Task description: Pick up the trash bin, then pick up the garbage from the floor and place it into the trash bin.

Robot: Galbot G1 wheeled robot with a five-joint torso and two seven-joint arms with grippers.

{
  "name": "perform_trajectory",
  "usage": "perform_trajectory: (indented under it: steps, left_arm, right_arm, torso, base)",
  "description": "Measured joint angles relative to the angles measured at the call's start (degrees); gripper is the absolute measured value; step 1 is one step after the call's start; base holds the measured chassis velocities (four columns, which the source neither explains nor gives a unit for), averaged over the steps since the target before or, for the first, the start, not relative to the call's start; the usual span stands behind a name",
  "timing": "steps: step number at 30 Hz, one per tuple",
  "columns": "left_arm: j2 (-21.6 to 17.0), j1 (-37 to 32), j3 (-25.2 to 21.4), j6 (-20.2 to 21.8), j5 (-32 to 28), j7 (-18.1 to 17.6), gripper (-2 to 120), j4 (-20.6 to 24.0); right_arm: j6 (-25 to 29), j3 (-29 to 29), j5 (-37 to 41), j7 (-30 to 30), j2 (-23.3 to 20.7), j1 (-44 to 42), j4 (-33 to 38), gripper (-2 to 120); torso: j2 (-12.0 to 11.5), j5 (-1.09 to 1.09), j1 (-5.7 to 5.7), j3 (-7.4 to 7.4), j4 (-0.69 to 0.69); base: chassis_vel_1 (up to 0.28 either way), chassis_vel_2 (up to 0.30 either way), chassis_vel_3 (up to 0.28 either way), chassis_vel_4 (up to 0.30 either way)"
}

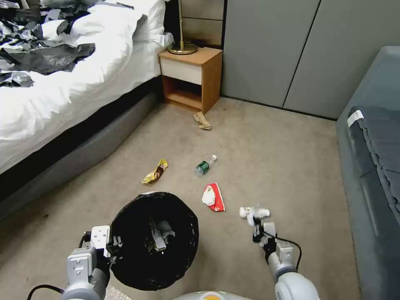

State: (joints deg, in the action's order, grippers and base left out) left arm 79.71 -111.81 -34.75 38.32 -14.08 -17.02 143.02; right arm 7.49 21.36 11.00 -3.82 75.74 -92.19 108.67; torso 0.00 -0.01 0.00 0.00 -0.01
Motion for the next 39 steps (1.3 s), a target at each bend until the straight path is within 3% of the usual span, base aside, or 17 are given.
perform_trajectory:
  steps: [3,4,6,12,19,23,33,39]
  left_arm:
    - [-0.12,0.06,0.24,0.01,-0.09,0.01,0,-0.42]
    - [-0.12,0.06,0.24,0.01,-0.09,0.01,0,-0.42]
    - [-0.21,0.19,0.44,0.03,-0.24,0.04,0,-0.73]
    - [-0.39,0.5,1.09,0.11,-0.3,0.11,0,-1.14]
    - [-0.27,0.74,2.0,0.2,-0.18,0.14,0,-1.29]
    - [0.04,0.88,2.58,0.21,0.1,0.14,0,-1.39]
    - [0.33,0.97,3.13,0.23,0.5,0.14,0,-1.37]
    - [0.32,0.73,3.13,0.24,0.53,0.14,0,-1.0]
  right_arm:
    - [8.05,0.52,0.06,-11.07,-0.37,-1.61,7.94,0]
    - [8.05,0.52,0.06,-11.07,-0.37,-1.61,7.94,0]
    - [11.49,-0.29,1.71,-18.5,-1.22,-1.68,12.61,0]
    - [12.17,-6.21,4.57,-26.21,-4.92,-0.45,16.37,0]
    - [10.45,-12.65,2.63,-27.62,-11.35,2.17,11.99,0]
    - [9.74,-15.17,1.06,-27.26,-12.79,3.38,9.35,0]
    - [9.54,-17.51,-1.64,-25.68,-11.86,4.14,2.82,0]
    - [9.15,-17.73,-2.05,-24.75,-10.56,4.45,1.71,17]
  torso:
    - [0.0,0.01,0.0,0.0,0.01]
    - [0.0,0.01,0.0,0.0,0.01]
    - [0.0,-0.01,0.0,0.0,0.0]
    - [0.0,0.01,0.0,0.0,0.0]
    - [0.0,0.02,0.0,0.0,0.01]
    - [0.0,0.02,0.0,0.0,0.01]
    - [0.0,0.01,0.0,0.0,0.0]
    - [0.0,0.01,0.0,0.0,0.0]
  base:
    - [0.0,0.0,0.0,0.0]
    - [0.0,0.0,0.0,0.0]
    - [0.0,0.0,0.0,0.0]
    - [0.0,0.0,0.0,0.0]
    - [0.0,0.0,0.0,0.0]
    - [0.0,0.0,0.0,0.0]
    - [0.0,0.0,0.0,0.0]
    - [0.0,0.0,0.0,0.0]
